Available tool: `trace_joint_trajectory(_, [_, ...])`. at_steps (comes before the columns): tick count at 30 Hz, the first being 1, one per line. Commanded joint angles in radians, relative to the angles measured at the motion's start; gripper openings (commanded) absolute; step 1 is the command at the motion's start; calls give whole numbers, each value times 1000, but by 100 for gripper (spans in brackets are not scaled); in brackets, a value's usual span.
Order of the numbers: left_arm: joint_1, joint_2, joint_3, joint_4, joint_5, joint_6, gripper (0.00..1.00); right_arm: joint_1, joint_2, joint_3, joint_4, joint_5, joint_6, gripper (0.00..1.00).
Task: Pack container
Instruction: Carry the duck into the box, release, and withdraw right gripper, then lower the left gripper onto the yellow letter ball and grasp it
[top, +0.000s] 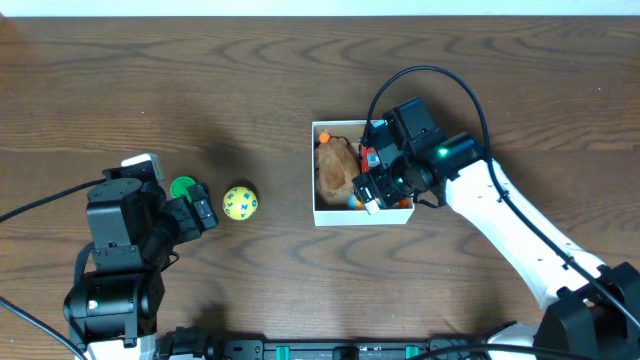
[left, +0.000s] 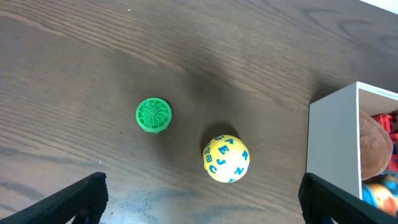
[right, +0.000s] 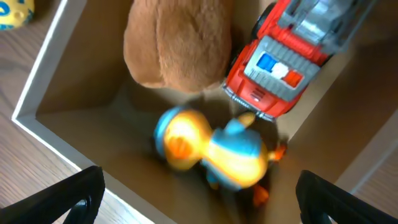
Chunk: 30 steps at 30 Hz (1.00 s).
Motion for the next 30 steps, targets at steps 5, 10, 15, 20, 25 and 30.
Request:
trace_joint_trajectory(5, [-3,-1,18,-36,-6,-21,98,-136,-174,91,-1,205,226,99])
trace_joint_trajectory(10, [-4,40,104,-108,6,-12,98,-351,-229,91,-118,204,299,99])
trace_joint_trajectory(15, [-21,261,353,-288,6,16,98,-537,-207,43,-232,201,288,99])
trace_joint_trajectory(20, [-107,546,491,-379,6,42,98,-605,-182,-41,-209,202,248,99])
trace_joint_trajectory(25, [-171,769,491,-362,7,41,98,-608,-175,-100,-184,203,241,99])
trace_joint_trajectory(30, [-182,943,491,-351,7,40,98,-608,-175,-111,-172,203,233,99])
